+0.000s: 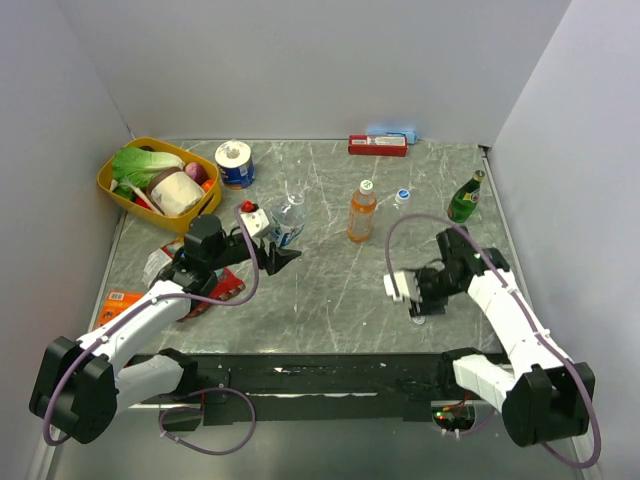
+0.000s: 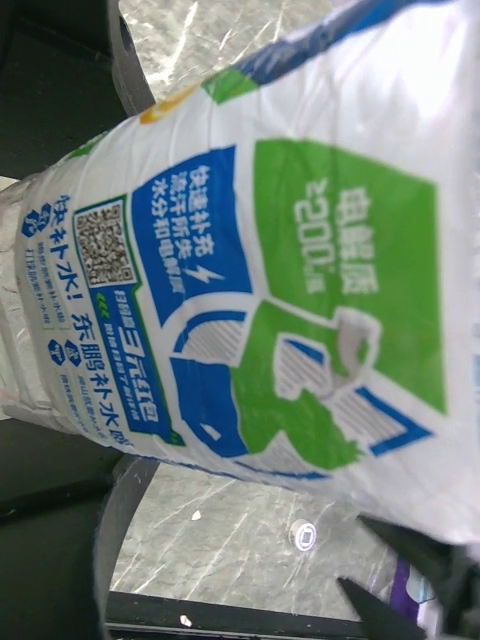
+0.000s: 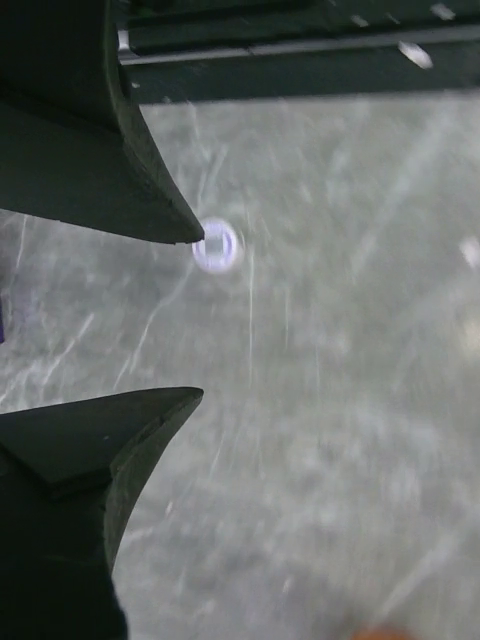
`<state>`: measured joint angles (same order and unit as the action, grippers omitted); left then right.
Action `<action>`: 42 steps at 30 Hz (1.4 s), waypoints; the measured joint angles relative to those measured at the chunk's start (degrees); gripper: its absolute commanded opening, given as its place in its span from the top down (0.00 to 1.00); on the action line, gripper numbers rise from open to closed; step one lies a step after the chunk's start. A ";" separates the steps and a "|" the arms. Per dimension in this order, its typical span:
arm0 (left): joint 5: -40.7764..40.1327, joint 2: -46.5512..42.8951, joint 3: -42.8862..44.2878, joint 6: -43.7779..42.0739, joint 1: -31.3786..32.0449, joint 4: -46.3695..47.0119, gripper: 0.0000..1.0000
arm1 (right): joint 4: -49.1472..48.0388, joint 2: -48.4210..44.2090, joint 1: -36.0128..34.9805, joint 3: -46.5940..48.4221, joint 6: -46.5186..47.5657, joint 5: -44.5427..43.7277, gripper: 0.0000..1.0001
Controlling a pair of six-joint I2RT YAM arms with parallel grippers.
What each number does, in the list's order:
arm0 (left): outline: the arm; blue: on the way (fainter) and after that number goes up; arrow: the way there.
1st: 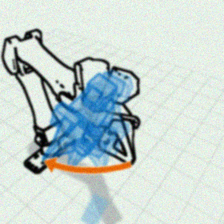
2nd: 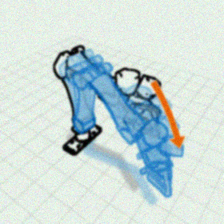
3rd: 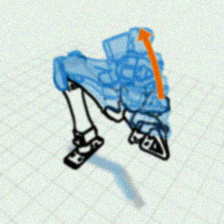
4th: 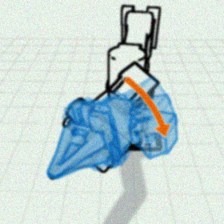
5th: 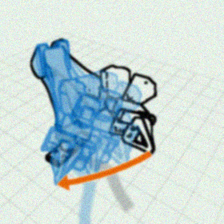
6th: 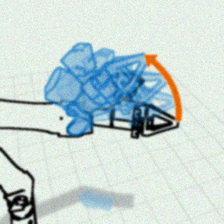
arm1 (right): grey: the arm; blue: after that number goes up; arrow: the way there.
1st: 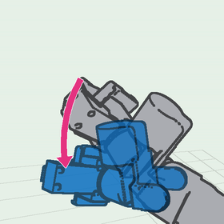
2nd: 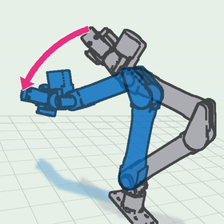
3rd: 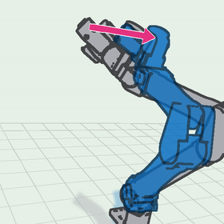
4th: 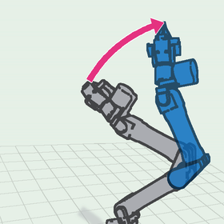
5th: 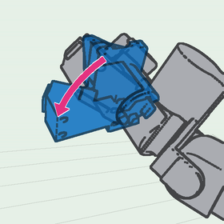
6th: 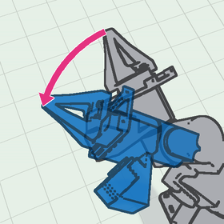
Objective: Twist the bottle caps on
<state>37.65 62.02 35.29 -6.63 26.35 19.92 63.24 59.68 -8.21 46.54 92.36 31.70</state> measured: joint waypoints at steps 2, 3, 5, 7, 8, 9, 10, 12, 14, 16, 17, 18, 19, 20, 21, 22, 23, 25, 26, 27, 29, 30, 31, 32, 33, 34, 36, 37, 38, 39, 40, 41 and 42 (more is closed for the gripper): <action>-0.15 0.00 0.02 0.02 0.02 -0.85 0.99 | 0.85 -0.72 0.00 -3.30 3.98 -1.55 0.32; -0.22 0.02 0.02 0.02 0.07 -1.29 0.99 | 0.81 -0.52 0.00 -4.68 6.03 -2.36 0.31; -0.35 0.02 0.02 0.02 0.17 -1.92 0.99 | 0.31 0.50 0.00 -5.95 8.66 -3.45 0.31; -0.52 0.00 0.09 0.04 0.37 -2.71 0.99 | -1.11 1.84 0.00 -6.58 10.91 -4.52 0.31; -0.52 0.00 0.09 0.00 0.42 -3.15 0.99 | -1.79 2.80 0.00 -6.60 12.09 -4.98 0.31; -0.66 -0.07 0.09 0.00 0.50 -3.72 0.99 | -2.54 3.69 0.00 -6.58 13.11 -5.44 0.31; -0.79 -0.07 0.09 0.00 0.61 -4.33 0.99 | -3.10 4.68 0.00 -6.60 14.10 -5.79 0.31; -1.09 -0.07 0.09 -0.02 0.70 -5.16 0.99 | -3.91 6.36 0.00 -6.58 16.26 -6.38 0.31; -1.31 -0.07 0.09 -0.02 0.74 -5.73 0.99 | -4.28 7.48 0.00 -6.62 17.99 -7.10 0.32; -1.53 -0.07 0.09 -0.04 0.74 -6.16 0.99 | -4.28 7.89 0.00 -6.84 19.02 -7.67 0.33; -1.55 -0.07 0.09 -0.04 0.74 -6.38 0.99 | -4.22 8.02 0.00 -6.95 19.45 -8.07 0.33; -1.57 -0.09 0.09 -0.04 0.74 -6.56 0.99 | -4.22 8.07 0.00 -7.17 19.85 -8.41 0.34; -1.62 -0.15 0.09 -0.09 0.74 -6.86 0.99 | -4.00 8.07 0.00 -7.37 20.06 -8.68 0.35; -1.62 -0.20 0.09 -0.13 0.74 -7.10 0.99 | -3.87 8.07 0.00 -7.54 20.24 -8.81 0.35; -1.68 -0.28 0.09 -0.17 0.74 -7.34 0.99 | -3.65 8.07 0.00 -7.69 20.33 -8.92 0.36; -1.73 -0.31 0.09 -0.17 0.74 -7.39 0.99 | -3.48 8.07 0.00 -7.80 20.48 -9.07 0.37; -1.73 -0.31 0.09 -0.17 0.74 -7.39 0.99 | -3.52 8.04 0.00 -8.04 20.63 -9.18 0.37; -1.81 -0.31 0.09 -0.17 0.74 -7.39 0.99 | -3.48 7.93 0.00 -8.87 20.79 -9.35 0.39; -1.81 -0.31 0.09 -0.17 0.74 -7.39 0.99 | -3.50 7.87 0.00 -9.44 20.87 -9.46 0.40; -1.81 -0.31 0.09 -0.17 0.74 -7.39 0.99 | -3.48 7.82 0.00 -9.94 20.92 -9.57 0.40; -1.86 -0.31 0.09 -0.20 0.74 -7.39 0.99 | -3.45 7.72 0.00 -11.13 21.09 -9.70 0.41; -1.88 -0.31 0.09 -0.20 0.74 -7.39 0.99 | -3.50 7.69 0.00 -11.45 21.11 -9.70 0.41; -1.92 -0.31 0.09 -0.20 0.74 -7.39 0.99 | -3.61 7.67 0.00 -11.76 21.11 -9.73 0.41; -1.95 -0.31 0.09 -0.20 0.74 -7.41 0.99 | -3.76 7.67 0.00 -11.96 21.14 -9.70 0.41; -1.97 -0.31 0.09 -0.20 0.74 -7.41 0.99 | -3.89 7.67 0.00 -12.11 21.14 -9.70 0.41; -1.97 -0.31 0.09 -0.20 0.74 -7.41 0.99 | -4.07 7.67 0.00 -12.20 21.14 -9.70 0.41; -1.97 -0.31 0.09 -0.20 0.74 -7.45 0.99 | -4.59 7.67 0.00 -12.20 21.14 -9.70 0.42; -1.97 -0.31 0.09 -0.20 0.74 -7.48 0.99 | -4.90 7.74 0.00 -12.20 21.16 -9.70 0.42; -1.97 -0.31 0.09 -0.20 0.74 -7.50 0.99 | -5.22 7.85 0.00 -12.20 21.16 -9.70 0.43; -1.97 -0.31 0.09 -0.20 0.74 -7.54 0.99 | -5.44 7.98 0.00 -12.20 21.18 -9.68 0.43; -1.97 -0.31 0.09 -0.20 0.74 -7.58 0.99 | -5.66 8.17 0.00 -12.20 21.18 -9.66 0.43; -1.97 -0.31 0.09 -0.20 0.74 -7.63 0.99 | -5.84 8.39 0.00 -12.17 21.20 -9.64 0.43; -1.97 -0.31 0.11 -0.20 0.74 -7.72 0.99 | -5.99 8.57 0.00 -12.15 21.22 -9.60 0.43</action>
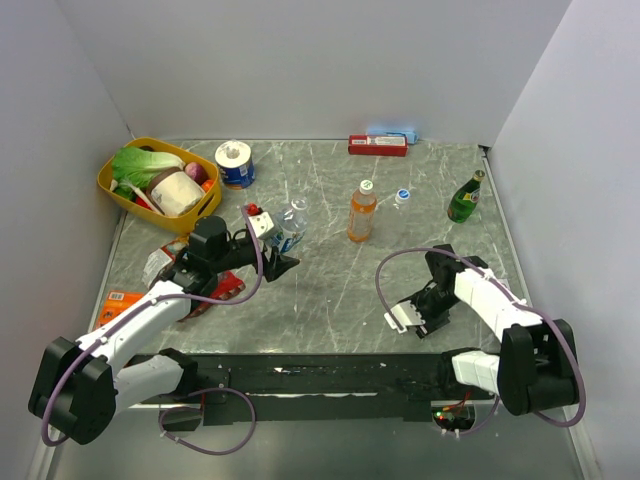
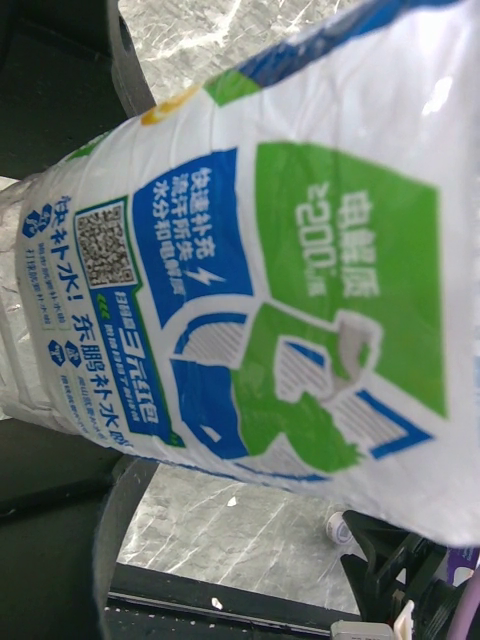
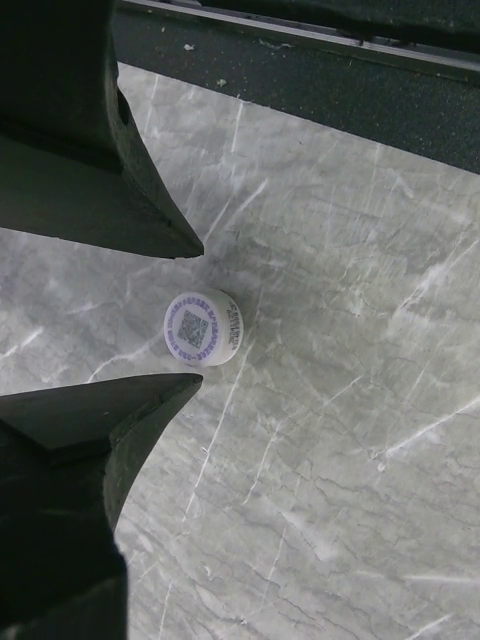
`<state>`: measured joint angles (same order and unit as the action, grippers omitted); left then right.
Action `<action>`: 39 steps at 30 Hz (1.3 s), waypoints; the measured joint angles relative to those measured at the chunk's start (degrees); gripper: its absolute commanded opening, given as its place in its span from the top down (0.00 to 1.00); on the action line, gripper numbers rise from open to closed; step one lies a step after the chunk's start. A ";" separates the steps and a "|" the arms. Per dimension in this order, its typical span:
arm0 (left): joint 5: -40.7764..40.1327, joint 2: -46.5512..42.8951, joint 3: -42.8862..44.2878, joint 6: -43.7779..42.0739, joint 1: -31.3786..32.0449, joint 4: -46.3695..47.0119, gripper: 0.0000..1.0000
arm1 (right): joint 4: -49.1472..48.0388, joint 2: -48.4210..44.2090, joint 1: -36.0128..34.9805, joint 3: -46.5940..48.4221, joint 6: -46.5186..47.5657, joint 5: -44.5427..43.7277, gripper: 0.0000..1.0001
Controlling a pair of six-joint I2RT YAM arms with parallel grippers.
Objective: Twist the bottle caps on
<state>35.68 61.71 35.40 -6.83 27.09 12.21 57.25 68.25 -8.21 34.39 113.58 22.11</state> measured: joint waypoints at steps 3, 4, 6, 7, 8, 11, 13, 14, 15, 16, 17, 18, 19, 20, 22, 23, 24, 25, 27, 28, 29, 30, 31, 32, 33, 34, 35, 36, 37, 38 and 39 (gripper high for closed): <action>0.00 0.04 0.28 -0.02 0.00 -0.28 0.99 | -0.26 0.26 0.00 0.02 0.07 0.13 0.44; 0.00 0.04 0.35 -0.02 0.00 -0.24 0.99 | -0.31 0.26 0.00 0.04 0.07 0.22 0.44; 0.00 0.07 0.39 0.00 0.00 -0.20 0.99 | -0.50 0.28 0.00 0.04 0.07 0.24 0.45; 0.00 0.13 0.39 0.00 0.00 -0.17 0.99 | -0.68 0.39 0.00 0.04 0.07 0.24 0.45; 0.00 0.17 0.42 0.00 0.00 -0.11 0.99 | -0.79 0.57 -0.02 0.04 0.07 0.24 0.46; 0.00 0.52 0.42 0.00 0.00 -0.11 0.99 | -1.40 1.46 -0.07 0.04 0.09 0.24 0.48; -0.02 0.76 0.44 0.00 0.00 -0.11 0.99 | -1.88 2.12 -0.17 0.04 0.09 0.22 0.51; -0.04 0.81 0.44 0.00 0.00 -0.17 0.99 | -2.16 2.51 -0.17 0.04 0.09 0.17 0.52; -0.04 0.85 0.44 0.00 0.00 -0.28 0.99 | -2.40 2.80 -0.17 0.04 0.09 0.13 0.53; -0.04 0.85 0.48 0.00 0.00 -0.35 0.99 | -2.56 2.97 -0.17 0.04 0.09 0.09 0.54; -0.04 0.90 0.55 0.00 0.00 -0.46 0.99 | -2.71 3.19 -0.17 0.04 0.09 0.02 0.55; -0.04 0.92 0.61 0.00 0.00 -0.52 0.99 | -2.78 3.28 -0.20 0.04 0.09 0.00 0.58; -0.04 0.96 0.63 0.00 0.00 -0.50 0.99 | -2.84 3.28 -0.24 0.04 0.11 -0.02 0.59; -0.04 1.01 0.63 0.00 0.00 -0.50 0.99 | -2.95 3.26 -0.28 0.04 0.09 -0.02 0.62; -0.02 1.14 0.63 -0.04 0.00 -0.52 0.99 | -3.17 3.19 -0.28 0.04 0.09 0.00 0.67; -0.02 1.22 0.63 -0.20 0.00 -0.52 0.99 | -3.19 2.95 -0.28 0.04 0.04 0.00 0.68; 0.00 1.33 0.63 -0.70 0.00 -0.52 0.99 | -3.21 2.64 -0.28 0.04 0.13 0.04 0.70; 0.07 1.44 0.63 -1.18 0.00 -0.57 0.99 | -2.97 1.97 -0.28 0.20 0.11 0.35 0.71; 0.70 1.81 0.63 -3.37 0.00 -1.03 0.99 | -1.16 -0.48 -0.33 1.66 -0.04 1.57 0.73; 1.27 2.01 0.63 -4.83 0.00 -1.33 0.99 | 0.28 -2.14 -0.59 3.28 -0.35 2.62 0.74; 2.49 2.40 0.63 -7.34 0.00 -2.05 0.99 | 1.73 -3.87 -1.03 5.62 -0.96 3.96 0.74; 3.32 2.75 0.61 -9.55 0.00 -2.69 0.99 | 2.54 -5.77 -1.95 8.39 -1.75 5.31 0.75; 4.31 3.28 0.59 -12.22 0.04 -3.67 0.99 | 3.08 -7.21 -2.95 10.91 -2.47 6.56 0.75; 5.29 3.87 0.50 -14.67 0.13 -4.28 0.99 | 4.04 -8.74 -4.50 14.40 -3.85 8.17 0.75; 6.03 4.48 0.33 -17.07 0.17 -4.74 0.99 | 4.28 -9.94 -6.40 17.88 -5.38 9.68 0.75; 6.75 5.03 0.13 -19.41 0.28 -5.16 0.99 | 4.46 -10.78 -8.48 21.31 -7.50 11.17 0.76; 7.19 5.51 -0.24 -21.42 0.46 -5.22 0.99 | 4.55 -11.10 -10.43 24.65 -9.70 12.70 0.76; 7.52 5.86 -0.63 -23.26 0.68 -5.25 0.99 | 4.28 -11.19 -12.44 27.71 -12.46 14.23 0.76; 7.80 6.16 -1.05 -24.87 1.03 -5.25 0.99 | 4.02 -11.04 -14.27 30.40 -15.10 15.41 0.76; 8.07 6.43 -1.38 -26.18 1.44 -5.14 0.99 | 3.91 -10.47 -15.80 32.96 -17.53 16.52 0.76; 8.11 6.58 -1.64 -27.12 1.81 -5.07 0.99 | 3.67 -9.75 -17.20 35.39 -19.98 17.35 0.76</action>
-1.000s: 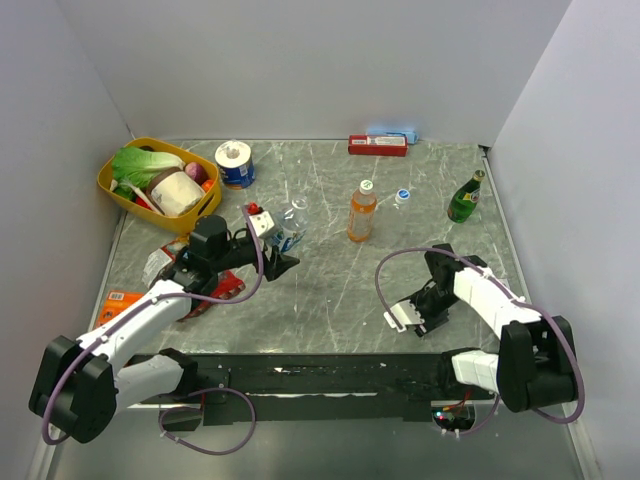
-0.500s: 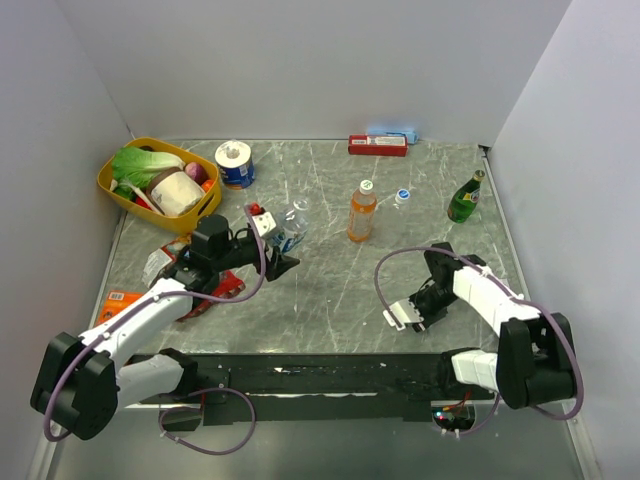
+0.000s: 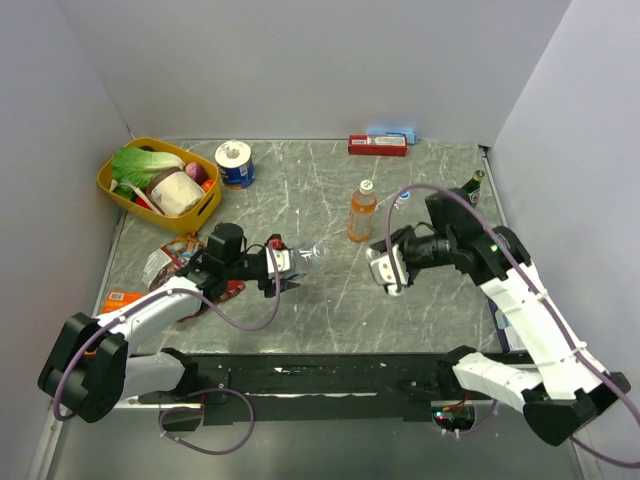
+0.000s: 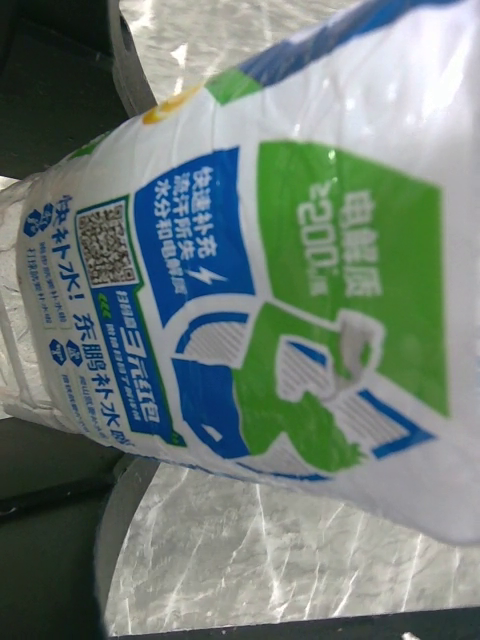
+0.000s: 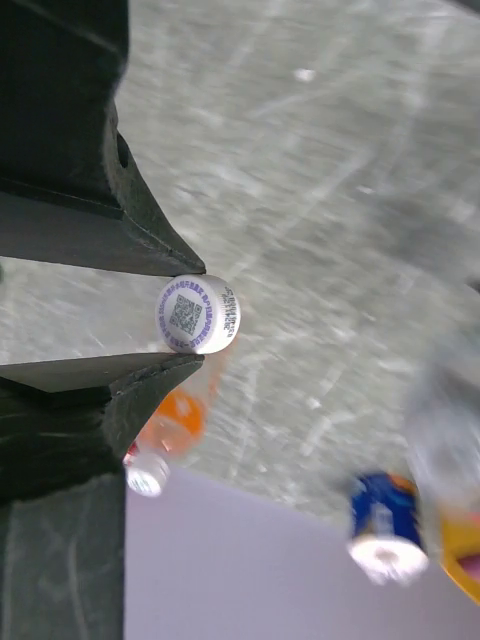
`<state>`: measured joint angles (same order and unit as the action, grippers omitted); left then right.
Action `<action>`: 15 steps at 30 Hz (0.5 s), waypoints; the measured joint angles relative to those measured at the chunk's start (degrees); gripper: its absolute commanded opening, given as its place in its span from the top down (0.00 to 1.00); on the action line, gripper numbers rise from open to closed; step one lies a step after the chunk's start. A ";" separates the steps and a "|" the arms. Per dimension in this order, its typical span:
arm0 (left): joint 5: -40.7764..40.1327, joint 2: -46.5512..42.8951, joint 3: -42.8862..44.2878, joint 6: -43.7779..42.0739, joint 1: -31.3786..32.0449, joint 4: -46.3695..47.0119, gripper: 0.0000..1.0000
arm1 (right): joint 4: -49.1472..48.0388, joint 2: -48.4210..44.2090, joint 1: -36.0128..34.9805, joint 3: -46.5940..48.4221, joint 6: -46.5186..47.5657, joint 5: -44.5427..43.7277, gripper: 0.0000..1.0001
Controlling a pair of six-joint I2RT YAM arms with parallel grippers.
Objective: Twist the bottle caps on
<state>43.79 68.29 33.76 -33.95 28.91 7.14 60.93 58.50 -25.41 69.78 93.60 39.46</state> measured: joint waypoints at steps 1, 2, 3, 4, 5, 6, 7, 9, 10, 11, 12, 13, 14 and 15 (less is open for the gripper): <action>0.07 0.07 -0.35 -1.03 0.55 0.42 0.99 | -0.26 1.03 -1.29 2.38 -2.14 0.74 0.76; 0.13 0.07 -0.66 -1.70 1.07 0.87 0.99 | -0.81 2.10 -2.36 4.31 -3.93 1.20 0.75; 0.26 0.07 -0.79 -2.21 1.60 1.27 0.99 | -1.18 3.10 -3.34 5.90 -5.44 1.57 0.75; 0.42 0.07 -0.81 -2.51 2.05 1.68 0.99 | -1.53 3.91 -4.22 7.02 -6.47 1.86 0.75; 0.55 0.07 -0.81 -2.73 2.43 2.12 0.99 | -2.14 4.96 -5.55 8.17 -7.82 1.90 0.75; 0.79 0.07 -0.81 -2.80 2.73 2.49 0.99 | -2.49 5.95 -6.40 8.98 -8.81 1.92 0.75; 1.03 0.07 -0.83 -2.86 3.06 2.97 0.99 | -2.62 6.36 -7.37 9.25 -9.18 1.99 0.75; 1.40 0.07 -1.22 -2.82 3.50 4.15 0.99 | -2.54 7.85 -9.60 10.60 -10.08 1.88 0.75; 1.42 0.07 -1.42 -2.73 3.63 4.55 0.99 | -2.51 8.68 -10.47 11.39 -10.25 1.86 0.75; 1.42 0.07 -1.62 -2.69 3.74 4.74 0.99 | -2.54 9.27 -11.17 11.98 -10.38 1.79 0.75; 1.42 0.07 -1.86 -2.58 3.82 5.14 0.99 | -2.54 10.05 -12.11 12.70 -10.45 1.70 0.75; 1.40 0.04 -2.10 -2.45 3.91 5.66 0.99 | -2.54 10.45 -12.52 13.03 -10.45 1.68 0.75; 1.42 0.04 -2.36 -2.29 3.96 6.12 0.99 | -2.54 10.82 -13.05 13.38 -10.45 1.64 0.75; 1.42 0.04 -2.60 -2.21 4.04 6.56 0.99 | -2.51 11.13 -13.51 13.60 -10.43 1.55 0.75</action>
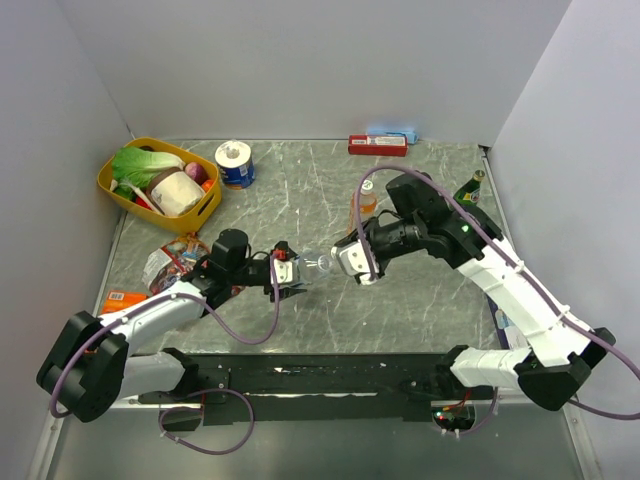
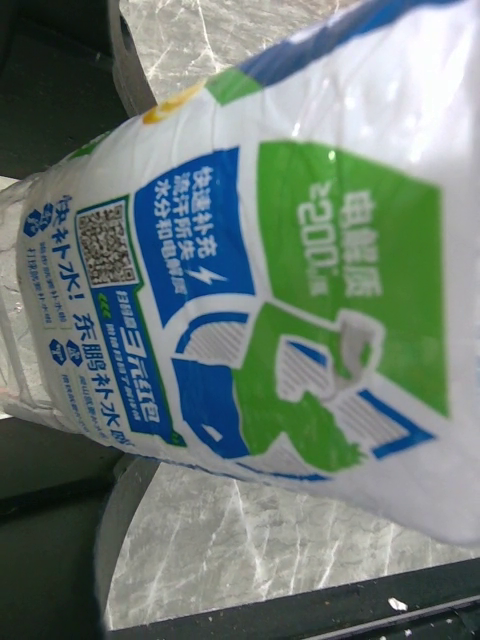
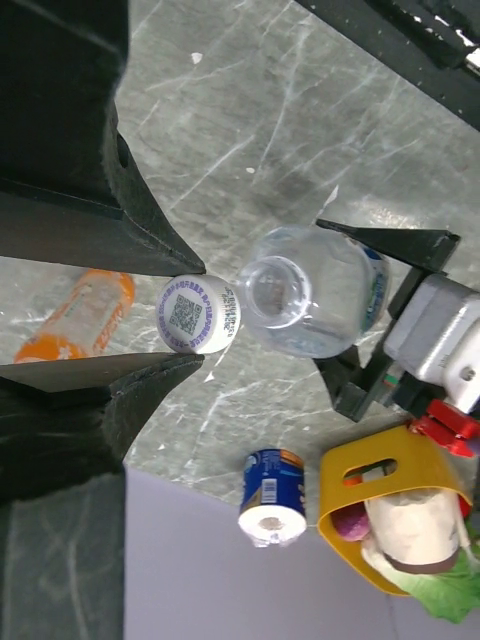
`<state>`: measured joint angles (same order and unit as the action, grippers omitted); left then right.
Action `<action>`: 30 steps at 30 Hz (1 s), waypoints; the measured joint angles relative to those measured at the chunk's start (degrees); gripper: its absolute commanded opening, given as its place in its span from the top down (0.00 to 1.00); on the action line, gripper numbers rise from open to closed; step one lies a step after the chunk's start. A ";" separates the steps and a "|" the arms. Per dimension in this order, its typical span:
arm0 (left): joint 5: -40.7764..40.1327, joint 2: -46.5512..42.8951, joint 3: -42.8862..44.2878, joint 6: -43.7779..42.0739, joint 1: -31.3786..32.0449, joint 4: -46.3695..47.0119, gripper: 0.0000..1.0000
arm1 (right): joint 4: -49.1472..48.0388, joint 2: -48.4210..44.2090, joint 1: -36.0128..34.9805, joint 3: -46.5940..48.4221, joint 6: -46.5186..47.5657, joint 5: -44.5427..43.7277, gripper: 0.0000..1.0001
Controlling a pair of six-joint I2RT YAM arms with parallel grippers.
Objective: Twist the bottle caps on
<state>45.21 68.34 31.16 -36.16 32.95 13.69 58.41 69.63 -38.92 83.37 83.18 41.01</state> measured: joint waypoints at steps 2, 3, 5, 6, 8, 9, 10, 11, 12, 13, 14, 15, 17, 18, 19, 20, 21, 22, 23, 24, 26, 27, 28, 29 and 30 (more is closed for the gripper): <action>-0.02 0.00 -0.07 0.39 0.24 0.44 0.99 | 0.26 0.46 -0.76 0.33 0.24 -0.13 0.75; -0.02 -0.02 -0.07 0.48 0.35 0.72 0.99 | 0.61 0.70 -1.09 0.57 0.55 -0.31 0.75; -0.02 -0.04 -0.07 0.83 0.52 1.36 0.99 | 1.16 1.22 -1.75 1.03 1.36 -0.83 0.75; -0.02 -0.04 -0.07 0.85 0.52 1.60 0.99 | 1.33 1.38 -2.05 1.07 1.84 -0.96 0.75; -0.02 -0.09 -0.07 0.94 0.52 2.01 0.99 | 2.10 1.64 -2.73 1.07 2.91 -1.42 0.75; -0.02 -0.11 -0.07 0.98 0.52 2.05 0.99 | 2.51 1.77 -3.08 1.07 3.26 -1.64 0.75; -0.07 -0.15 -0.09 1.01 0.55 1.99 0.99 | 2.67 1.88 -3.34 1.07 3.56 -1.84 0.75; -0.07 -0.15 -0.11 1.01 0.55 1.90 0.99 | 2.71 1.90 -3.50 1.07 3.72 -1.99 0.75; -0.07 -0.15 -0.13 1.01 0.55 1.88 0.99 | 2.78 1.90 -3.63 1.07 3.85 -2.14 0.75; -0.07 -0.15 -0.15 1.01 0.57 1.88 0.99 | 2.80 1.90 -3.72 1.07 3.91 -2.25 0.75; -0.07 -0.15 -0.17 1.01 0.59 1.90 0.99 | 2.80 1.90 -3.80 1.07 4.00 -2.36 0.75; -0.07 -0.15 -0.17 1.01 0.63 1.88 0.99 | 2.82 1.92 -3.89 1.07 4.13 -2.43 0.75; -0.09 -0.15 -0.17 1.01 0.63 1.75 0.99 | 2.69 1.97 -4.09 1.07 4.17 -2.51 0.75; -0.09 -0.15 -0.17 1.01 0.63 1.68 0.99 | 2.69 1.99 -4.15 1.07 4.17 -2.54 0.75; -0.09 -0.15 -0.17 1.01 0.63 1.57 0.99 | 2.67 1.99 -4.33 1.07 4.22 -2.64 0.75; -0.07 -0.15 -0.17 0.98 0.63 1.49 0.99 | 2.62 1.99 -4.44 1.07 4.26 -2.64 0.75; -0.04 -0.15 -0.17 0.98 0.66 1.46 0.99 | 2.58 2.01 -4.57 1.07 4.28 -2.64 0.75; -0.07 -0.15 -0.17 0.98 0.68 1.46 0.99 | 2.56 2.01 -4.70 1.07 4.31 -2.62 0.74; -0.07 -0.15 -0.17 0.98 0.70 1.46 0.99 | 2.54 2.01 -4.74 1.09 4.31 -2.62 0.74; -0.07 -0.13 -0.17 1.01 0.72 1.46 0.99 | 2.56 2.10 -4.83 1.16 4.31 -2.62 0.74; -0.07 -0.13 -0.17 1.03 0.81 1.55 0.99 | 2.60 2.43 -5.03 1.51 4.31 -2.58 0.74; -0.07 -0.13 -0.17 1.05 0.92 1.66 0.99 | 2.73 2.69 -5.16 1.70 4.31 -2.54 0.74; -0.09 -0.11 -0.17 1.07 0.98 1.66 0.99 | 2.86 2.99 -5.31 1.88 4.33 -2.47 0.74; -0.15 -0.09 -0.17 1.05 1.01 1.57 0.99 | 3.13 3.26 -5.44 2.08 4.46 -2.49 0.74; -0.20 -0.07 -0.17 1.03 1.03 1.49 0.99 | 3.43 3.52 -5.46 2.36 4.55 -2.51 0.74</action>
<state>45.01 68.27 30.98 -35.14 33.98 15.18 61.84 73.14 -44.38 85.73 87.72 38.50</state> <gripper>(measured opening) 0.735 0.403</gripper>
